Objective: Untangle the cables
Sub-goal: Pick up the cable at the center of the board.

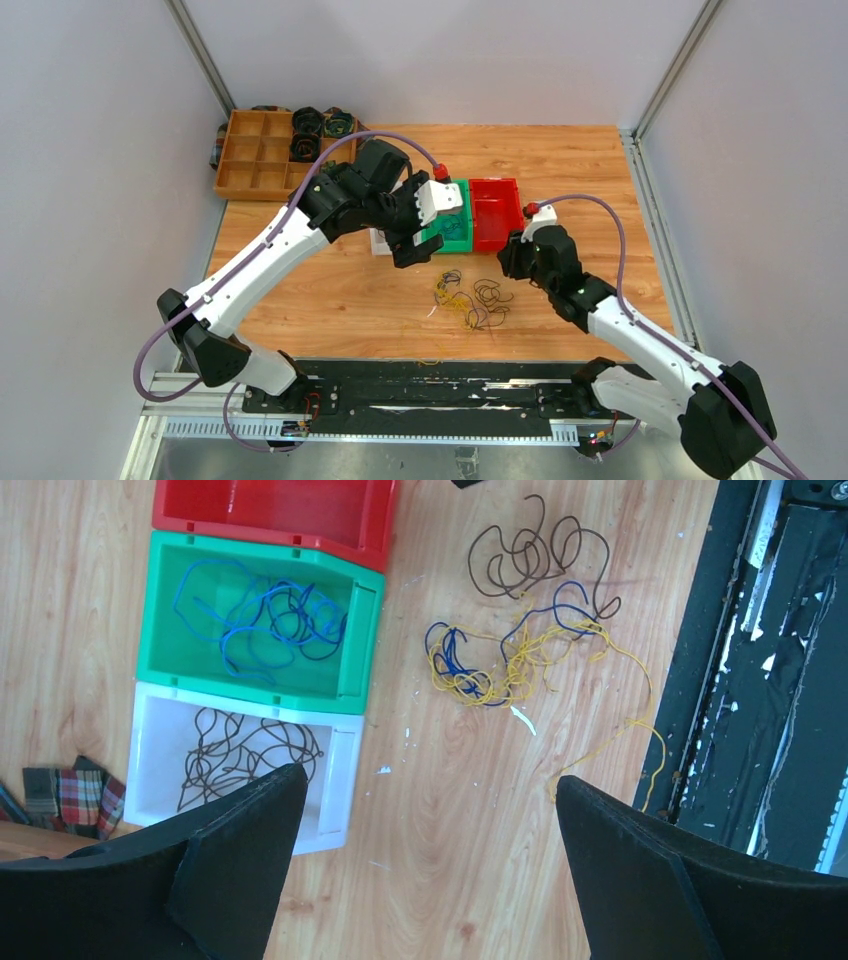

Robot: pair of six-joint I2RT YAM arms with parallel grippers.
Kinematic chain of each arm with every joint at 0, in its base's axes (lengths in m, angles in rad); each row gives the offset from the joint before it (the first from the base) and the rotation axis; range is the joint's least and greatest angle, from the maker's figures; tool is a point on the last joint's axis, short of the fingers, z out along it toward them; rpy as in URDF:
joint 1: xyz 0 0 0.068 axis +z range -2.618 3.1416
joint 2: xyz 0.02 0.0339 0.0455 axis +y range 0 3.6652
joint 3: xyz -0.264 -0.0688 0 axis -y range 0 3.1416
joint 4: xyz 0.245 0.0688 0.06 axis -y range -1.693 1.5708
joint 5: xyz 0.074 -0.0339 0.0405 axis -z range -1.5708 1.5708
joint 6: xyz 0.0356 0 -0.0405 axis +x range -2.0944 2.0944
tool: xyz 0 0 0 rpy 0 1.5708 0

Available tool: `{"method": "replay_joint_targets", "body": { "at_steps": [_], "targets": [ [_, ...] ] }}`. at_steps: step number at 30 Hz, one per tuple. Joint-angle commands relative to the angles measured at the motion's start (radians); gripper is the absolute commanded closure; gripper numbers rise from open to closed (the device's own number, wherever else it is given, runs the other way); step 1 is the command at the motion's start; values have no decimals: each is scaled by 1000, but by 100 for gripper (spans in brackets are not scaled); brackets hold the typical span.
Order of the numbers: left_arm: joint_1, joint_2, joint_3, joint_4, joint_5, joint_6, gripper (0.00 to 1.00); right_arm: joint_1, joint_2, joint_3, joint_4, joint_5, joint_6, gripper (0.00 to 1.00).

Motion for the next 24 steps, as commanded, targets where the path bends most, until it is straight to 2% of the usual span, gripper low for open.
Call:
{"method": "replay_joint_targets", "body": {
  "at_steps": [1,4,6,13,18,24],
  "targets": [
    [3,-29,-1,3,-1,10,0,25,26,-25,-53,-94,-6,64],
    [3,-27,-2,3,4,6,0,25,74,-57,-13,-166,-14,55],
    [2,-27,-1,3,6,1,0,26,117,-58,-2,-175,-4,41],
    [3,-43,-13,2,1,12,1,25,267,-51,55,-207,-15,39],
    [3,-45,-21,3,-1,17,1,26,337,-46,87,-225,-29,50],
    [3,-48,-19,3,-8,26,1,26,348,-54,66,-224,-21,77]
  ]
}}
